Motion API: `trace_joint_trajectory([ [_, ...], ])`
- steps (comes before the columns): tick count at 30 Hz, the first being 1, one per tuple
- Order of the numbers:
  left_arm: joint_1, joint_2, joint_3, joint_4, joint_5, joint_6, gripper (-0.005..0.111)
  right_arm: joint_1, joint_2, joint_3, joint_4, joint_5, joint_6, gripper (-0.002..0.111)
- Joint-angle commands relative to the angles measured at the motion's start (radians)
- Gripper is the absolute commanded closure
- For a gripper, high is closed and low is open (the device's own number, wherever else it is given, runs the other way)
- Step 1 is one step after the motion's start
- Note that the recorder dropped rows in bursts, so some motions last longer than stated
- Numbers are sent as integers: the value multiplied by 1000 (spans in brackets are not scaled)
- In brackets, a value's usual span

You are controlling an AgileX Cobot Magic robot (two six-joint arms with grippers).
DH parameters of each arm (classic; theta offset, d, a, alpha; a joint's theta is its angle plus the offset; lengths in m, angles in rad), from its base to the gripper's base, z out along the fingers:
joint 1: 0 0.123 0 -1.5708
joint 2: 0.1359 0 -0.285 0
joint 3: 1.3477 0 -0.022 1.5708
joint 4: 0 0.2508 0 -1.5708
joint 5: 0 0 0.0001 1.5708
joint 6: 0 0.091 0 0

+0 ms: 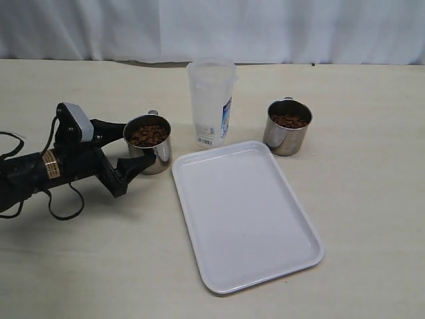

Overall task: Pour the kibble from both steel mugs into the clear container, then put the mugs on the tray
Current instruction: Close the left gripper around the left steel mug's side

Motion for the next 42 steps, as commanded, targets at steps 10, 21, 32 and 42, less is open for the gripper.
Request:
trace_joint_trajectory([
  [10,-10,67,-94,-13,-15,-60,47,2,-3,4,0,-2,-5,103],
  [21,-10,67,-94,-11,-15,-60,47,2,-3,4,0,-2,-5,103],
  [32,-10,67,-94,6,-15,-81,47,2,-3,4,0,-2,-5,103],
  [42,-10,67,-94,-95,-15,-55,31,2,-3,4,0,-2,-5,103],
])
